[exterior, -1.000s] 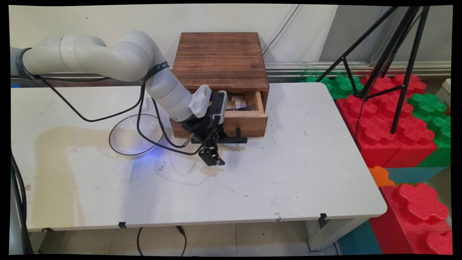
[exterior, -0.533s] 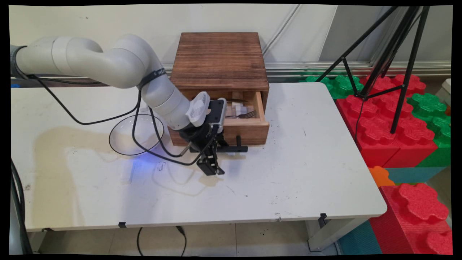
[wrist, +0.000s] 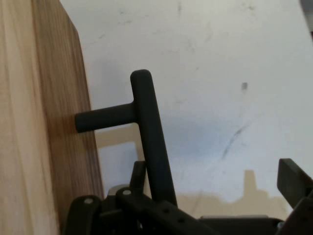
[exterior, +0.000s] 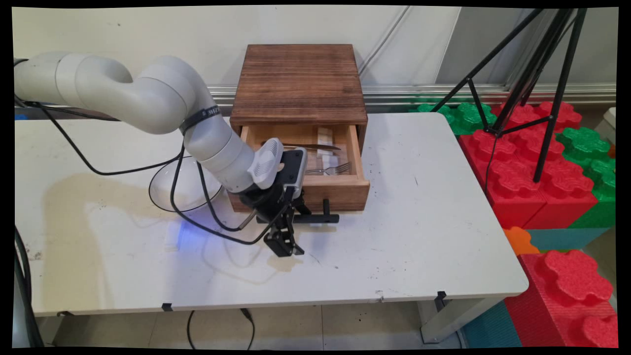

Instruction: Open the drawer

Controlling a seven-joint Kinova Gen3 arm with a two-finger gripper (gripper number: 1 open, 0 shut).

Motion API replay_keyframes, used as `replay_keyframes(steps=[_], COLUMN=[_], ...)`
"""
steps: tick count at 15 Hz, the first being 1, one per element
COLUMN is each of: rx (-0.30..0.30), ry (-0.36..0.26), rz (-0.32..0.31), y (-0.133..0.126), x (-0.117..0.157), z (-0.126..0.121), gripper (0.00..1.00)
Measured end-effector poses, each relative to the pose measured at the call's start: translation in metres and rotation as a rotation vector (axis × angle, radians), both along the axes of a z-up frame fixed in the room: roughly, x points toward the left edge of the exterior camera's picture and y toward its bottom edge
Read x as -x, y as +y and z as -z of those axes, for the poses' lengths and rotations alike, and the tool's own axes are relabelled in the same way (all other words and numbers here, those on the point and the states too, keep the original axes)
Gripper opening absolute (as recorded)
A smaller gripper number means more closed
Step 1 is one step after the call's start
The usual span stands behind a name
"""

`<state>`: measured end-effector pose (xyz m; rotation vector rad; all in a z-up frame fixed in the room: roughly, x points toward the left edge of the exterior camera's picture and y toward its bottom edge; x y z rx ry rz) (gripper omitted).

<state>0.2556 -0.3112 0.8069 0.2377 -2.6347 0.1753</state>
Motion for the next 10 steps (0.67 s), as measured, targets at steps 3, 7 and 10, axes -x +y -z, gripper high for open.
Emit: replay_keyframes(steps=[3, 7, 10], rx=[-0.005, -0.015, -0.025], ry=[0.002, 0.005, 0.008], rz=[0.006, 0.010, 0.015], y=[0.009, 0.023, 0.038], x=[0.003, 0.006, 0.009], z=[0.000, 0.000, 0.000], gripper=[1.00, 1.00, 1.00])
